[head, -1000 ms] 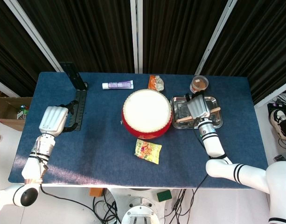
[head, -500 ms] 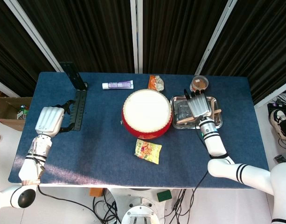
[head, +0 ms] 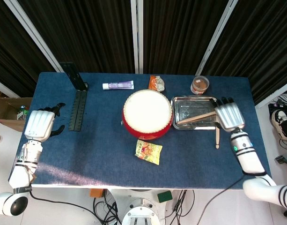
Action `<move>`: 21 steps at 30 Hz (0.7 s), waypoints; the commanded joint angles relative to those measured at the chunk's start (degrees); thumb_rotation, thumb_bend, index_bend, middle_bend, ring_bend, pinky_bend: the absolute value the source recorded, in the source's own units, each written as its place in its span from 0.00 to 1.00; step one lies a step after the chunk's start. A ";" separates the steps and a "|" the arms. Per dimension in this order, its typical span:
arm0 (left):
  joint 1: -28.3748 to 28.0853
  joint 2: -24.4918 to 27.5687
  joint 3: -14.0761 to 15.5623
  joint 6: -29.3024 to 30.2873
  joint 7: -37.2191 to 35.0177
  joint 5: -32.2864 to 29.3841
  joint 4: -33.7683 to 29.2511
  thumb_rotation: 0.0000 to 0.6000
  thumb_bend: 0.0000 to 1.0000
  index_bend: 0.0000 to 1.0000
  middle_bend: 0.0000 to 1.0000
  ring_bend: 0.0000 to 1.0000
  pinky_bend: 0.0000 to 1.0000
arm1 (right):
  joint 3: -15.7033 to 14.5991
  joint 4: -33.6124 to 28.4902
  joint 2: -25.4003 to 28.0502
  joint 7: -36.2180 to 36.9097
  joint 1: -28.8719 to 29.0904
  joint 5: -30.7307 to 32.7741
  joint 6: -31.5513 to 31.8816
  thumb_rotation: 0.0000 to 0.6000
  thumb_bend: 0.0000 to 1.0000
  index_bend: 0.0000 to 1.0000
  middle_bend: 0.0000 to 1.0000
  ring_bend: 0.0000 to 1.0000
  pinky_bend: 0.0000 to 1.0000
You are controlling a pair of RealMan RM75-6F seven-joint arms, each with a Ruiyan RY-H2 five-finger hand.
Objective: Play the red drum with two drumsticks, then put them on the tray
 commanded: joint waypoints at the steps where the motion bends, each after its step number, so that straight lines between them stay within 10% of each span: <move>1: 1.02 0.17 0.00 0.87 -1.09 1.13 0.06 1.00 0.22 0.23 0.45 0.47 0.56 | -4.60 0.84 3.19 4.17 -5.68 -3.62 1.99 1.00 0.09 0.25 0.35 0.21 0.33; 21: 3.15 0.89 -0.71 -0.77 -3.14 2.51 -1.80 1.00 0.21 0.24 0.45 0.47 0.56 | -7.32 36.79 -18.35 15.90 -5.37 -19.22 -2.63 1.00 0.07 0.29 0.33 0.13 0.19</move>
